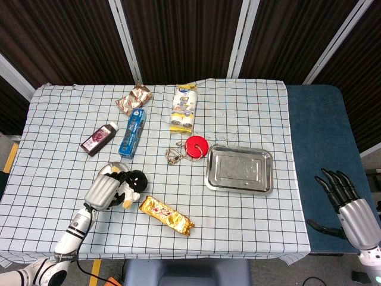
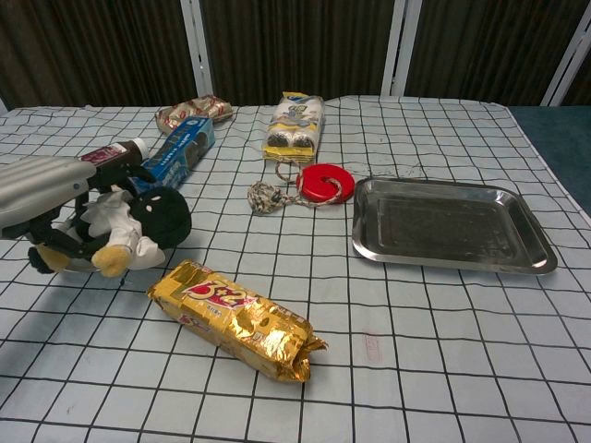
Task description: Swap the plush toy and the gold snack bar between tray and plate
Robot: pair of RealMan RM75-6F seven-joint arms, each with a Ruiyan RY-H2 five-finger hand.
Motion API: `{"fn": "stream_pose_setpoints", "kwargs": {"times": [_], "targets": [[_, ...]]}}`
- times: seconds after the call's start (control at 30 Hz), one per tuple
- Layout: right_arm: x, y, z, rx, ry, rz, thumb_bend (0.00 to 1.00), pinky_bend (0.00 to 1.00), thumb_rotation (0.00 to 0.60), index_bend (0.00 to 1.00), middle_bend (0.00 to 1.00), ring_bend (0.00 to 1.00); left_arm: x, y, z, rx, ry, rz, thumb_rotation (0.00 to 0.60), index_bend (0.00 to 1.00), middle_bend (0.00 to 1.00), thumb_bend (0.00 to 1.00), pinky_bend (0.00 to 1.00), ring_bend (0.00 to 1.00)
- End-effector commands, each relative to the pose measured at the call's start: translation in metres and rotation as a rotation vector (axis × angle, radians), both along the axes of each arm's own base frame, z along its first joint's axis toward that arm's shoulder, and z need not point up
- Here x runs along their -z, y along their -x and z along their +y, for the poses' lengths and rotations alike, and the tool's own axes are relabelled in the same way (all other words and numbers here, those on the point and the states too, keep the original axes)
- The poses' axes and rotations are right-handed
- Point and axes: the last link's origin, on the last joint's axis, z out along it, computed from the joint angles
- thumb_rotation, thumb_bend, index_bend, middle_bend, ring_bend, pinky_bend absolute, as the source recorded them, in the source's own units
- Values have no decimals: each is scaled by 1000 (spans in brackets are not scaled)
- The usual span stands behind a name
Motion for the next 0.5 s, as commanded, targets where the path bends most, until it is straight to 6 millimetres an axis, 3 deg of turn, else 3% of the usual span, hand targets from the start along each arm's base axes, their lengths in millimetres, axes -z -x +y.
{"fn": "stream_pose_setpoints", "kwargs": {"times": [0.03, 0.3, 0.5], "targets": [[0, 0, 0, 1, 1, 0, 138, 1, 600, 63, 0, 0, -1, -2, 4, 20, -33, 39, 600, 0, 0, 434, 238, 0], [-1, 0, 0, 3, 2, -5, 138, 1, 600, 63, 0, 0, -4, -1, 13, 23, -165, 120, 600, 0, 0, 431, 228, 0], [-1, 0, 0, 3, 0, -7, 138, 1, 600, 63, 0, 0, -21, -1, 13, 12, -307, 165, 600, 0, 0, 430, 248, 0]]}}
